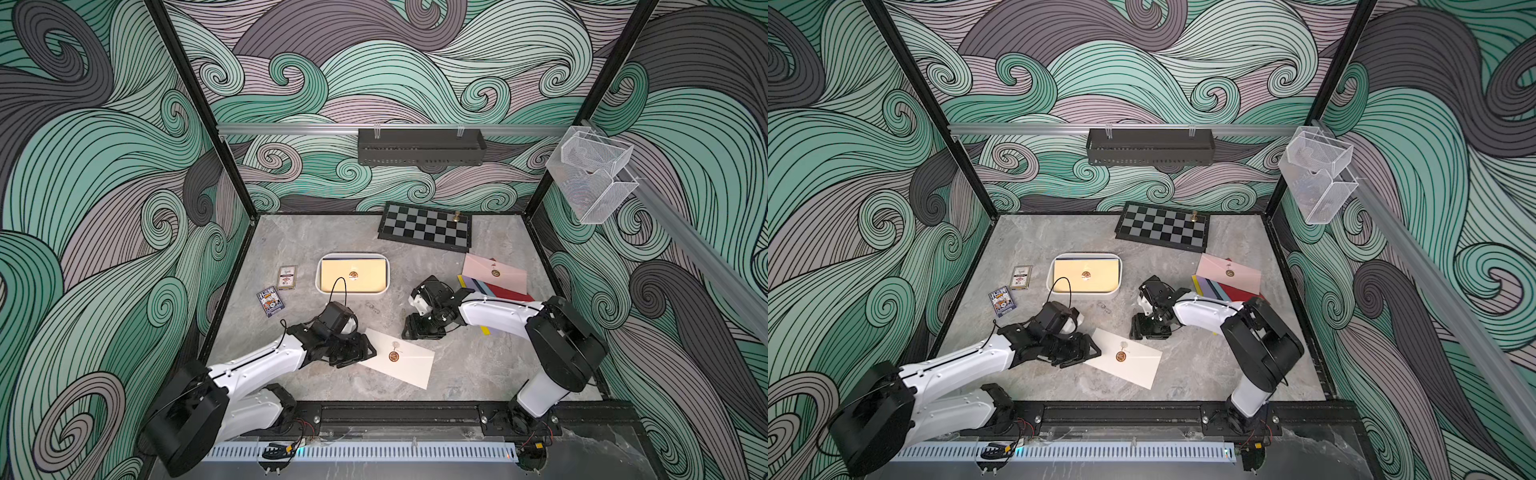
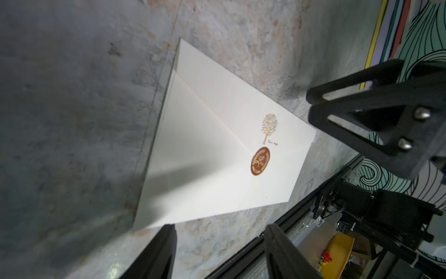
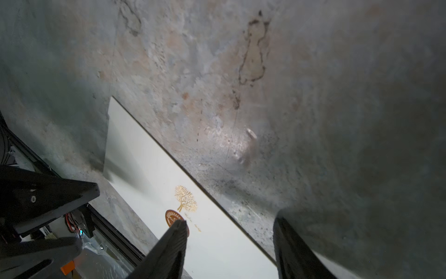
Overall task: Put the sealed envelopes into the storage box
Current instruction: Pick up the envelope from the center of the board.
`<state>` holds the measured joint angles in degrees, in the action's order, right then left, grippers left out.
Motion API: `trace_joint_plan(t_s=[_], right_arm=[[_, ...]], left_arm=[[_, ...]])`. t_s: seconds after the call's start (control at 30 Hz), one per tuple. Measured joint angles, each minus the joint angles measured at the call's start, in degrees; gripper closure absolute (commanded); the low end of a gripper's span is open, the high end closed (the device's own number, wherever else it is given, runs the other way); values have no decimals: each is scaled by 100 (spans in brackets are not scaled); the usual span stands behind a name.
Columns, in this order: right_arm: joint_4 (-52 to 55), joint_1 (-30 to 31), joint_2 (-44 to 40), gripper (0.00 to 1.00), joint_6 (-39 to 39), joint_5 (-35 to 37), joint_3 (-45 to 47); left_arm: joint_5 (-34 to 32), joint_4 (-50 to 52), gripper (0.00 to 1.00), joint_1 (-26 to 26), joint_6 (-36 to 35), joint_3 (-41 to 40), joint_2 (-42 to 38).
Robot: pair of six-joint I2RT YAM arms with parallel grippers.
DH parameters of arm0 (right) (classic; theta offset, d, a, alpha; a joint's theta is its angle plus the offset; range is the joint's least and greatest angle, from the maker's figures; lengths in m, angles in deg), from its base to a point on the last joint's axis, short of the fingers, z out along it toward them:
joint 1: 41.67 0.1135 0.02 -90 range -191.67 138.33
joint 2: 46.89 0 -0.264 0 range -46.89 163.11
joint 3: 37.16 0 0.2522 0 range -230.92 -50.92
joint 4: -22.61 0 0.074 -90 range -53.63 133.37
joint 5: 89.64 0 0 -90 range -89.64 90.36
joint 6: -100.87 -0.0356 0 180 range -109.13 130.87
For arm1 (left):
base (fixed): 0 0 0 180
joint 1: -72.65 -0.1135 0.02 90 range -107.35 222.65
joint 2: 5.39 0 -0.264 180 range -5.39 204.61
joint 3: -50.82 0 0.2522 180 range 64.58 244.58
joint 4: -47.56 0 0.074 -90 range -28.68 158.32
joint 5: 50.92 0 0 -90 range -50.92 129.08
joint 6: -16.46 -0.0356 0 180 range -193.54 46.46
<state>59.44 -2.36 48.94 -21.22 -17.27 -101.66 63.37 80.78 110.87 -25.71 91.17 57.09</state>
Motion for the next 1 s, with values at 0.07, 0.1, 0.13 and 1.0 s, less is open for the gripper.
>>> trace_joint_plan(t_s=[0.07,0.1,0.13,1.0], right_arm=[[-59,0,15,39,4,-31,2],[-72,0,17,39,4,-39,2],[-79,0,17,39,4,-48,2],[-977,437,-955,38,-837,-868,1360]], left_arm=[[-33,350,37,22,-9,0,-428],[-28,457,38,35,-4,-33,-640],[-22,474,39,46,24,-92,-774],[-74,-767,35,-264,17,1106,2256]])
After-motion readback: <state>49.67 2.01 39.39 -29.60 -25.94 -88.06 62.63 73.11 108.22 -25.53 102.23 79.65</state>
